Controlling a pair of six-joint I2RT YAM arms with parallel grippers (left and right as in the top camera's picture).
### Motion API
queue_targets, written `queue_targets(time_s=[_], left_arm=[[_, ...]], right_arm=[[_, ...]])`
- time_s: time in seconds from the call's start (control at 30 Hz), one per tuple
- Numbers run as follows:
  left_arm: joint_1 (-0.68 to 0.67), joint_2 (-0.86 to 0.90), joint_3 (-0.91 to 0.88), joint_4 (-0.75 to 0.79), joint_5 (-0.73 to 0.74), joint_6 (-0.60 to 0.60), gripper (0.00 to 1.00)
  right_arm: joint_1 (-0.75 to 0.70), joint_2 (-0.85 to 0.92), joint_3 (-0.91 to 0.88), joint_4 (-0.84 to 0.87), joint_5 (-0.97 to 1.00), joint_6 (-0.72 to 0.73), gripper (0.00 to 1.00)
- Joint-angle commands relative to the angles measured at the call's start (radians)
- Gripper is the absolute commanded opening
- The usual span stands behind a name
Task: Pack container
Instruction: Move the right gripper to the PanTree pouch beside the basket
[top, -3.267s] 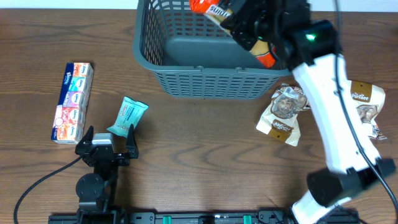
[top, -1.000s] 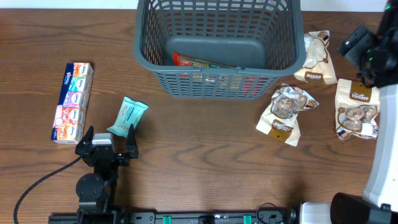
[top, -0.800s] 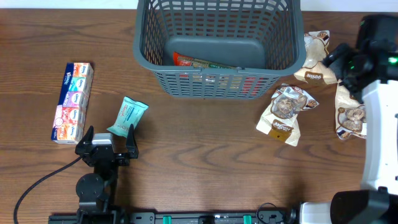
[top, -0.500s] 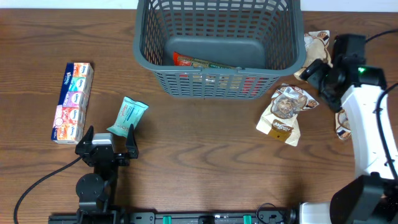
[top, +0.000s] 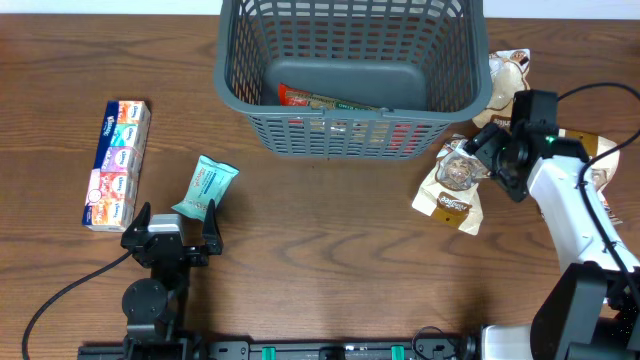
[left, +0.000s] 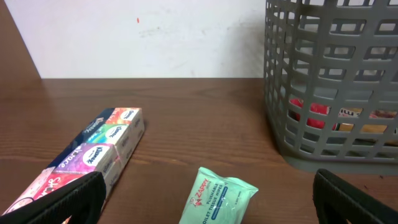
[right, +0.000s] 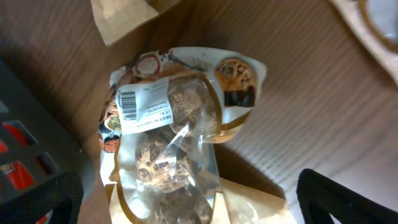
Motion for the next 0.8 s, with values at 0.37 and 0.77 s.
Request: queue_targets(time_s=[0.37,0.77], left_arm=[[0.002,-0.007,-0.032,-0.013,0.017,-0.005,0.99],[0.002,-0.007,-0.032,-0.013,0.018,-0.005,0.99]], right_arm=[[0.071,0.043,-0.032,0.087,-0.036,0.008,0.95],[0.084,0.097,-0.032,0.094,-0.026,0.011,0.97]])
